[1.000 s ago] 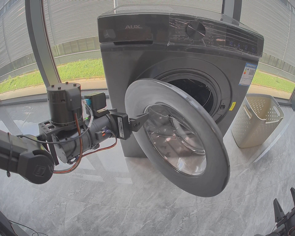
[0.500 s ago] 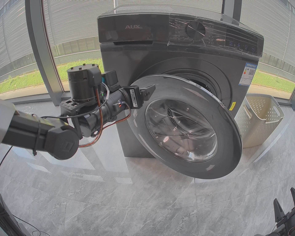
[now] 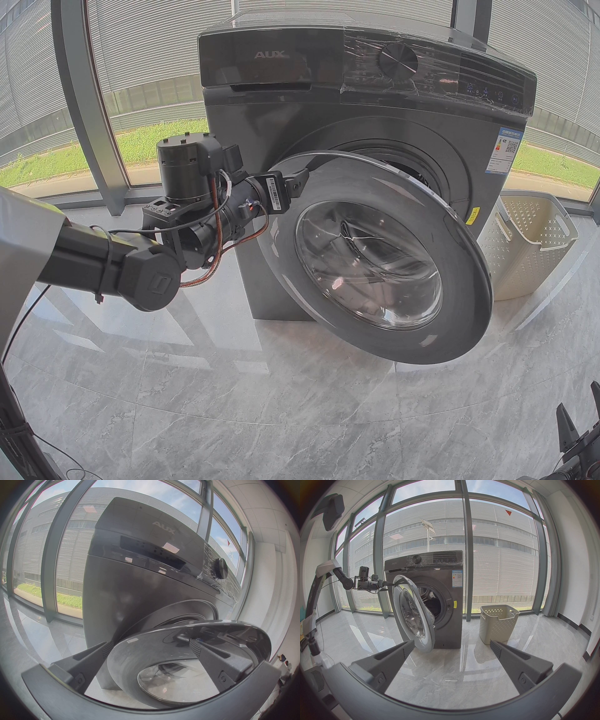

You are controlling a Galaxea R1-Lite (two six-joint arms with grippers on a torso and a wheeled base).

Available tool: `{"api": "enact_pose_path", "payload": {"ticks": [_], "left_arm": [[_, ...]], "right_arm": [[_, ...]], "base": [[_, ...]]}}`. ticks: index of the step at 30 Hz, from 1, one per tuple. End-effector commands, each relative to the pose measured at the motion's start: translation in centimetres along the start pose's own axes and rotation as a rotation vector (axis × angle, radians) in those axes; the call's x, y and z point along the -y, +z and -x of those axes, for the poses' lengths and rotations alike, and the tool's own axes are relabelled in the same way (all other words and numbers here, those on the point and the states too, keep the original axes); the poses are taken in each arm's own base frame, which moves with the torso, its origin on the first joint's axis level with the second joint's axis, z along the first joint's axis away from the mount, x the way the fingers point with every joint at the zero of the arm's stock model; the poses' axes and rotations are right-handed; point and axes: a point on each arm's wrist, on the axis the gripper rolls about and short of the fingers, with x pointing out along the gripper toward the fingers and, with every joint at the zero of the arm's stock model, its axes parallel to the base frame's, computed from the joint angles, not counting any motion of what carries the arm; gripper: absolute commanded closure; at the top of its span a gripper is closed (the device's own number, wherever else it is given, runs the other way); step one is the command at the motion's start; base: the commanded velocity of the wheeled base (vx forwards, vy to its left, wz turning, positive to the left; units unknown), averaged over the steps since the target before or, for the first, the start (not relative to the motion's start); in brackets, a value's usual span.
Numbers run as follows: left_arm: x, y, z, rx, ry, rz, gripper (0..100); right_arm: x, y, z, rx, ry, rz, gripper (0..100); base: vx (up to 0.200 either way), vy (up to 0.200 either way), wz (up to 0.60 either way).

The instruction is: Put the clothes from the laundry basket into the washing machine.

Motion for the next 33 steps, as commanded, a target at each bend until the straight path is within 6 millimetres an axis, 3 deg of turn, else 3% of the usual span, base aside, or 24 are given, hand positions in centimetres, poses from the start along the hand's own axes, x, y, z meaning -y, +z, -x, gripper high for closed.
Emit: {"api": "enact_pose_path", "payload": {"ticks": [1,12,15,17,20,21,22,23,24,30,33], "left_arm": [[0.0,0.6,-0.4,0.031,0.016,0.020,0],[0.3,0.5,-0.1,0.029,0.026,0.025,0],[0.9,1.1,2.8,0.006,0.006,0.019,0],[1.0,1.2,3.5,-0.001,0.003,0.016,0],[0.8,1.3,8.8,-0.054,-0.027,-0.001,0],[0.8,1.3,9.0,-0.055,-0.028,-0.002,0],[0.4,1.0,12.0,-0.074,-0.037,-0.011,0],[0.1,1.0,13.2,-0.074,-0.038,-0.014,0],[-0.6,1.1,15.9,-0.071,-0.038,-0.031,0],[-2.8,0.8,23.8,-0.029,-0.049,-0.097,0],[-4.2,-0.4,27.0,-0.022,-0.019,-0.153,0]], "right_arm": [[0.0,-0.5,0.0,-0.001,0.000,-0.001,0],[0.0,-0.5,0.0,-0.001,0.000,-0.001,0],[0.0,-0.5,0.0,-0.001,0.000,-0.001,0],[0.0,-0.5,0.0,-0.001,0.000,-0.001,0],[0.0,-0.5,0.0,-0.001,0.000,-0.001,0],[0.0,-0.5,0.0,-0.001,0.000,-0.001,0],[0.0,-0.5,0.0,-0.001,0.000,0.001,0],[0.0,-0.5,0.0,-0.001,0.000,-0.001,0],[0.0,-0.5,0.0,-0.001,0.000,0.001,0],[0.0,-0.5,0.0,-0.001,0.000,-0.001,0],[0.0,-0.5,0.0,-0.001,0.000,-0.001,0]], "base": [[0.000,0.000,0.00],[0.000,0.000,0.00],[0.000,0.000,0.00],[0.000,0.000,0.00],[0.000,0.000,0.00],[0.000,0.000,0.00],[0.000,0.000,0.00],[0.000,0.000,0.00],[0.000,0.000,0.00],[0.000,0.000,0.00],[0.000,0.000,0.00]]}}
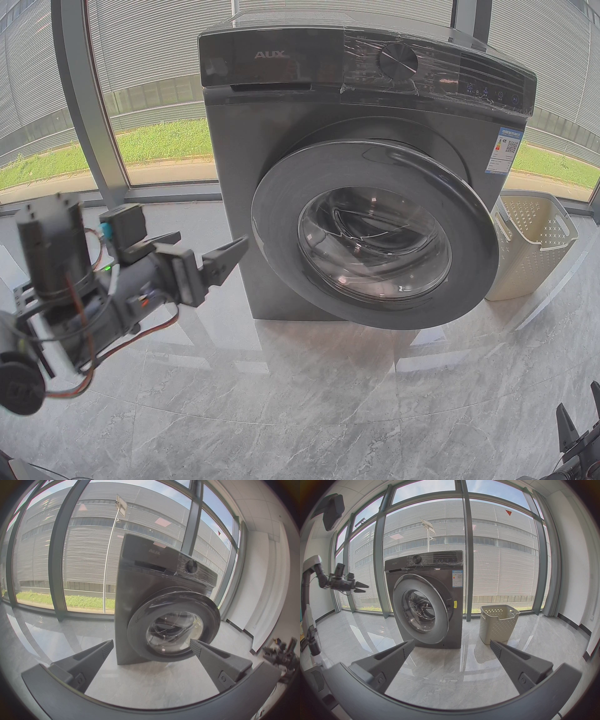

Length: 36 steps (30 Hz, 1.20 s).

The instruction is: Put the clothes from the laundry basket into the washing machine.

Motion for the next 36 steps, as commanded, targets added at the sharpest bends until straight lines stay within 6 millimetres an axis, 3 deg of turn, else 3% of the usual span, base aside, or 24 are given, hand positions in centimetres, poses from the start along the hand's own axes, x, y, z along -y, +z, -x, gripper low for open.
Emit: {"api": "enact_pose_path", "payload": {"ticks": [1,5,14,22,24,27,29,31,33,36], "left_arm": [[-3.0,-2.2,11.6,0.098,0.022,-0.090,0],[-5.0,-5.9,15.2,0.074,0.133,-0.134,0],[-6.2,-10.8,21.3,0.124,0.283,-0.137,0],[-5.8,-13.8,24.1,0.149,0.391,-0.141,0],[-5.6,-14.6,24.3,0.128,0.383,-0.127,0],[-5.3,-15.0,24.6,0.162,0.372,-0.136,0],[-5.2,-15.1,24.7,0.171,0.365,-0.143,0],[-5.2,-15.1,24.7,0.159,0.372,-0.148,0],[-5.2,-15.1,24.7,0.155,0.401,-0.143,0],[-5.6,-15.1,24.7,0.100,0.553,-0.115,0]], "right_arm": [[0.0,-0.5,0.0,-0.001,0.000,-0.001,0],[0.0,-0.5,0.0,-0.003,-0.001,-0.001,0],[0.0,-0.5,0.0,-0.003,0.005,0.002,0],[-0.1,-0.5,0.0,0.002,0.046,0.026,0],[-0.2,1.5,0.5,0.107,0.067,0.028,0],[-0.3,6.5,2.6,0.302,0.163,0.043,0],[-0.4,7.0,2.6,0.299,0.180,0.045,0],[-0.6,7.6,0.8,0.106,0.310,0.000,0],[-0.7,7.7,0.2,0.062,0.339,-0.031,0],[-0.9,8.3,-2.7,-0.094,0.421,-0.167,0]], "base": [[0.000,0.000,0.00],[0.000,0.000,0.00],[0.000,0.000,0.00],[0.000,0.000,0.00],[0.000,0.000,0.00],[0.000,0.000,0.00],[0.000,0.000,0.00],[0.000,0.000,0.00],[0.000,0.000,0.00],[0.000,0.000,0.00]]}}
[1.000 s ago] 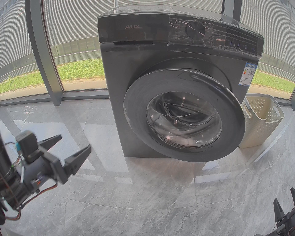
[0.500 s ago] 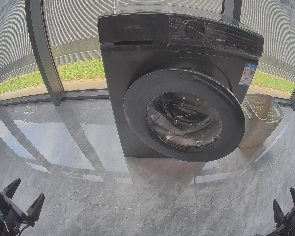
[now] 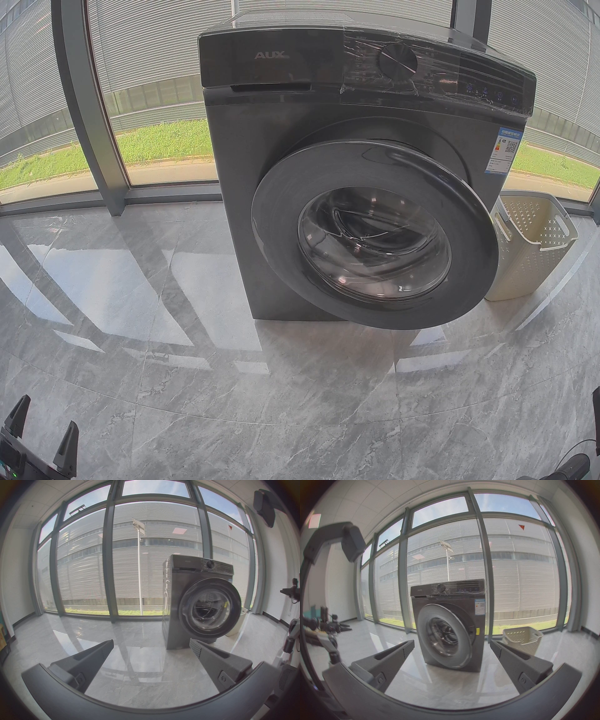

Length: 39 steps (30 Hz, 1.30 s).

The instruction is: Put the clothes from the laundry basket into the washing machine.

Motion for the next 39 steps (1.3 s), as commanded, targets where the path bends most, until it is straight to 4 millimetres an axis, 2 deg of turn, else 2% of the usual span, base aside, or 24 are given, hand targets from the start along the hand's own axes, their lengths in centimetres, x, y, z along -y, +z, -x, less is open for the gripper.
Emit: {"api": "enact_pose_path", "payload": {"ticks": [1,3,4,6,12,14,15,20,22,35,38,39], "left_arm": [[-0.2,-0.7,0.2,-0.042,0.164,0.006,0],[-0.2,-0.7,0.3,-0.031,0.138,0.010,0],[0.0,-1.1,0.3,-0.039,0.080,0.023,0],[0.1,-1.2,0.4,-0.033,0.034,0.017,0],[0.1,-1.3,0.5,-0.019,0.029,-0.018,0],[0.1,-1.3,0.5,-0.019,0.026,-0.018,0],[0.1,-1.3,0.5,-0.018,0.020,-0.012,0],[0.1,-1.3,0.5,-0.020,0.033,-0.009,0],[0.1,-1.3,0.5,-0.020,0.033,-0.009,0],[0.1,-1.3,0.5,-0.018,0.030,-0.007,0],[0.1,-1.3,0.5,-0.020,0.032,-0.009,0],[0.1,-1.3,0.5,-0.020,0.030,-0.010,0]], "right_arm": [[0.8,1.0,-5.3,-0.272,0.192,-0.228,0],[0.8,1.1,-6.7,-0.305,0.270,-0.247,0],[0.9,1.0,-8.2,-0.353,0.303,-0.264,0],[1.0,0.8,-9.5,-0.388,0.309,-0.276,0],[1.3,-1.0,-15.4,-0.507,0.321,-0.298,0],[1.3,-1.0,-15.6,-0.507,0.322,-0.299,0],[1.4,-1.8,-17.7,-0.502,0.323,-0.302,0],[1.6,-2.8,-20.3,-0.490,0.326,-0.297,0],[1.6,-3.3,-20.7,-0.488,0.327,-0.294,0],[0.5,-3.2,-21.0,-0.469,0.392,-0.300,0],[0.3,-3.2,-21.0,-0.472,0.401,-0.300,0],[0.2,-3.2,-21.0,-0.473,0.407,-0.300,100]], "base": [[0.000,0.000,0.00],[0.000,0.000,0.00],[0.000,0.000,0.00],[0.000,0.000,0.00],[0.000,0.000,0.00],[0.000,0.000,0.00],[0.000,0.000,0.00],[0.000,-0.120,0.00],[0.000,-0.200,0.00],[0.000,-0.200,0.00],[0.000,0.000,0.00],[0.000,0.000,0.00]]}}
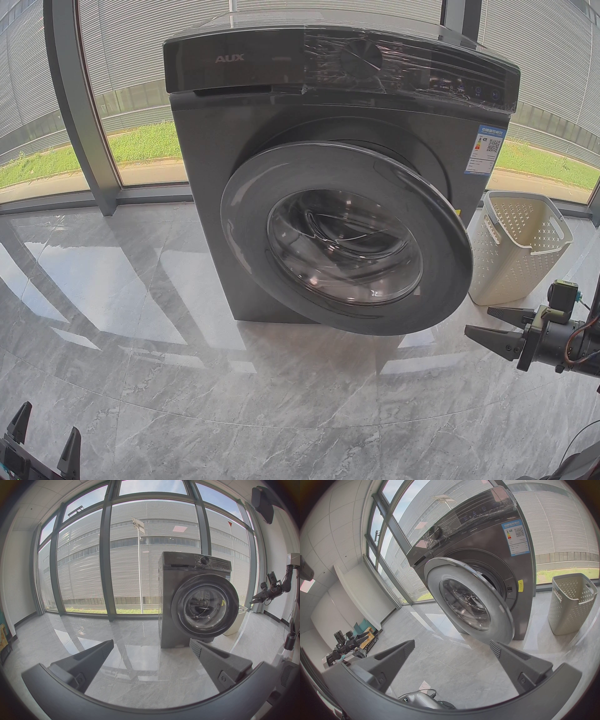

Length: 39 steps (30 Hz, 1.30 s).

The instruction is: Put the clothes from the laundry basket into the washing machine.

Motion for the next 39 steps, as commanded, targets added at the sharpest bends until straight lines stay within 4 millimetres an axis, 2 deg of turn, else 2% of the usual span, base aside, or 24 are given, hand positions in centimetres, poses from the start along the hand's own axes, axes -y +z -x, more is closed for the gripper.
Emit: {"api": "enact_pose_path", "payload": {"ticks": [1,5,13,20,24,27,29,33,35,39], "left_arm": [[0.0,-0.4,0.0,-0.004,0.000,-0.002,0],[0.0,-0.4,0.0,-0.004,0.000,-0.002,0],[0.0,-0.4,0.0,-0.004,-0.006,-0.003,0],[0.0,-0.4,0.0,-0.003,-0.003,-0.003,0],[0.0,-0.4,0.0,-0.004,0.000,-0.002,0],[0.0,-0.4,0.0,-0.003,-0.001,-0.002,0],[0.0,-0.4,0.0,-0.004,-0.001,-0.002,0],[0.0,-0.4,0.0,-0.003,-0.001,-0.003,0],[0.0,-0.4,0.0,-0.004,-0.001,-0.002,0],[0.0,-0.4,0.0,-0.003,-0.001,-0.003,0]], "right_arm": [[-0.3,-0.2,-0.3,-0.016,0.020,0.000,100],[-1.0,-0.6,-0.5,-0.034,0.060,0.006,100],[-1.8,-0.8,-0.9,-0.052,0.109,0.017,100],[-1.0,-0.7,-2.7,-0.034,0.101,0.020,100],[-0.5,-1.0,-3.8,-0.028,0.101,0.017,100],[0.3,-0.9,-5.2,0.021,0.093,-0.003,100],[0.6,-0.7,-5.4,0.042,0.079,0.001,100],[2.4,0.6,-6.4,0.209,-0.071,0.035,100],[2.4,0.9,-6.4,0.263,-0.069,0.052,100],[2.2,0.4,-6.1,0.247,-0.061,0.053,100]], "base": [[0.000,0.000,0.00],[0.000,0.000,0.00],[0.200,0.000,0.00],[0.200,0.000,0.00],[0.000,0.000,0.00],[0.000,0.000,0.00],[0.000,0.000,0.00],[0.000,0.000,0.00],[0.000,0.000,0.00],[0.000,0.000,0.00]]}}
